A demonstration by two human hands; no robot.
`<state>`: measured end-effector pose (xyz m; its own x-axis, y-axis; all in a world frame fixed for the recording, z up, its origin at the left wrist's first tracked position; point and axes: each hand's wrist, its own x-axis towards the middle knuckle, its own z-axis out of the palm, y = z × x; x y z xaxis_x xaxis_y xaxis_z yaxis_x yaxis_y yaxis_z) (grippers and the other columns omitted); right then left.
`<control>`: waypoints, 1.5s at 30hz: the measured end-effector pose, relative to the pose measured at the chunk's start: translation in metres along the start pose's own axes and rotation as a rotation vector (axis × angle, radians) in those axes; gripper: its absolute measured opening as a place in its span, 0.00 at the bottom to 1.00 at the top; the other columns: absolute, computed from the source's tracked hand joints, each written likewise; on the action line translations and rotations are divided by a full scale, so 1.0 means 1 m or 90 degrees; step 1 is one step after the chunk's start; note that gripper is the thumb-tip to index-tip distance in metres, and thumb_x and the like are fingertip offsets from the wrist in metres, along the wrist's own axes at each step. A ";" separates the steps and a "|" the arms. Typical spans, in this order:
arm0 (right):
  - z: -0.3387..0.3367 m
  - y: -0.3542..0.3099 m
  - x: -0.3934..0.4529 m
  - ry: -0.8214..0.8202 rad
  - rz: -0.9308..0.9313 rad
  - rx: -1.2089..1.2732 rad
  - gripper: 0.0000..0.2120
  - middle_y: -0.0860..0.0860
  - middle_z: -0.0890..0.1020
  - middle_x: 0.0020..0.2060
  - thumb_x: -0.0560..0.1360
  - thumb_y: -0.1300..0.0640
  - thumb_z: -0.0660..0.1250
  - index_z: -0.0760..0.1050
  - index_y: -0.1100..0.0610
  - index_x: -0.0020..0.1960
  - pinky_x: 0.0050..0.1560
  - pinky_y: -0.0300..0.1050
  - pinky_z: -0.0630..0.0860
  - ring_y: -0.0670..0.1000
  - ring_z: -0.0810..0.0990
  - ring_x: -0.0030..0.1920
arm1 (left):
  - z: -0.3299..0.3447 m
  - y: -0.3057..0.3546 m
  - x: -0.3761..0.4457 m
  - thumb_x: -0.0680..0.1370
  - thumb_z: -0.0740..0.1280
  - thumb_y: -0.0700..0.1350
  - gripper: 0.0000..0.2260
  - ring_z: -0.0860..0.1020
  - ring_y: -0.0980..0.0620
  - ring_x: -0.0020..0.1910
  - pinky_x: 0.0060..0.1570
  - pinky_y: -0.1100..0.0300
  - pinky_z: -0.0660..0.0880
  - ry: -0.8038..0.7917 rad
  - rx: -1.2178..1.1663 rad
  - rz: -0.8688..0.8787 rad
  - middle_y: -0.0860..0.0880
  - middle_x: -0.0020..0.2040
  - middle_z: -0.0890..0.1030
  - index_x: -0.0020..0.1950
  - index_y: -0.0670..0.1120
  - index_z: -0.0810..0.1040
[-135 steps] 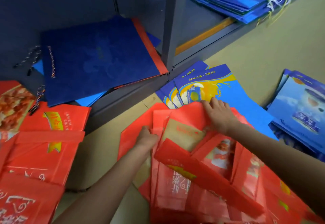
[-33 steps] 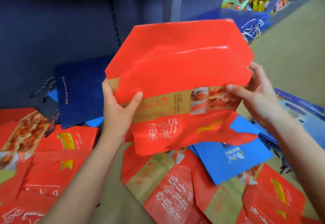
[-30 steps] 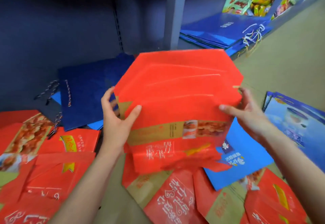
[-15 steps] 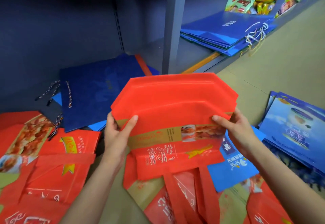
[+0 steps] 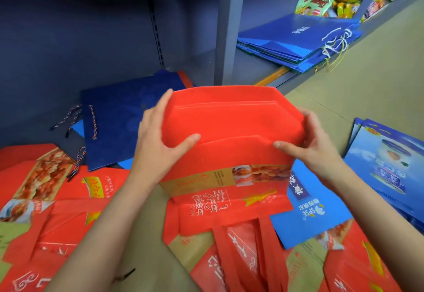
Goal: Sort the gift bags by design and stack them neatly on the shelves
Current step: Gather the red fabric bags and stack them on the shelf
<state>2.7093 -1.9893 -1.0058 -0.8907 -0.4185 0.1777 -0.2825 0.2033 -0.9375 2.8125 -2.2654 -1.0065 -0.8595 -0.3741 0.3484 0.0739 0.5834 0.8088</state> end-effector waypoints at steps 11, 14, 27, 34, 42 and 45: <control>0.005 -0.011 0.002 0.077 -0.064 -0.321 0.10 0.48 0.72 0.31 0.73 0.58 0.69 0.69 0.58 0.48 0.34 0.39 0.65 0.48 0.67 0.31 | -0.009 -0.006 -0.004 0.69 0.74 0.54 0.32 0.64 0.78 0.55 0.50 0.85 0.58 -0.050 0.041 0.028 0.58 0.61 0.66 0.66 0.65 0.60; 0.000 -0.020 0.010 0.127 -0.086 -0.352 0.15 0.49 0.75 0.37 0.73 0.60 0.69 0.70 0.62 0.57 0.39 0.37 0.64 0.51 0.72 0.36 | -0.010 -0.001 0.000 0.70 0.73 0.50 0.30 0.66 0.72 0.54 0.52 0.79 0.62 -0.056 0.058 0.038 0.57 0.61 0.65 0.66 0.63 0.62; 0.006 0.018 0.002 0.160 -0.186 -0.460 0.11 0.62 0.67 0.57 0.69 0.55 0.69 0.78 0.60 0.49 0.63 0.35 0.57 0.60 0.67 0.59 | 0.032 0.008 0.008 0.73 0.70 0.51 0.38 0.69 0.46 0.57 0.59 0.49 0.69 -0.053 0.145 0.017 0.52 0.56 0.66 0.73 0.65 0.49; 0.004 -0.006 0.017 0.245 -0.141 -0.285 0.11 0.54 0.68 0.49 0.72 0.57 0.64 0.73 0.64 0.49 0.55 0.22 0.60 0.43 0.67 0.50 | 0.024 0.007 0.012 0.71 0.62 0.61 0.29 0.66 0.63 0.59 0.59 0.61 0.63 -0.041 -0.011 0.002 0.60 0.61 0.65 0.70 0.67 0.56; 0.002 -0.003 0.017 0.196 -0.166 -0.269 0.23 0.49 0.70 0.53 0.74 0.58 0.65 0.65 0.53 0.68 0.57 0.28 0.63 0.41 0.68 0.52 | 0.024 0.007 0.007 0.80 0.60 0.46 0.18 0.68 0.56 0.58 0.57 0.60 0.64 -0.051 0.044 -0.035 0.53 0.59 0.68 0.70 0.53 0.63; -0.006 0.004 0.015 0.154 -0.119 -0.267 0.17 0.48 0.73 0.50 0.72 0.52 0.64 0.71 0.55 0.59 0.51 0.36 0.65 0.42 0.70 0.49 | 0.026 -0.001 -0.004 0.79 0.59 0.53 0.15 0.72 0.54 0.55 0.56 0.57 0.68 -0.071 0.002 -0.081 0.50 0.56 0.73 0.63 0.51 0.68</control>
<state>2.6930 -1.9893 -1.0056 -0.8539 -0.2757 0.4413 -0.5194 0.5030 -0.6908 2.8030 -2.2456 -1.0215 -0.9126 -0.3627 0.1885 -0.0402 0.5385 0.8416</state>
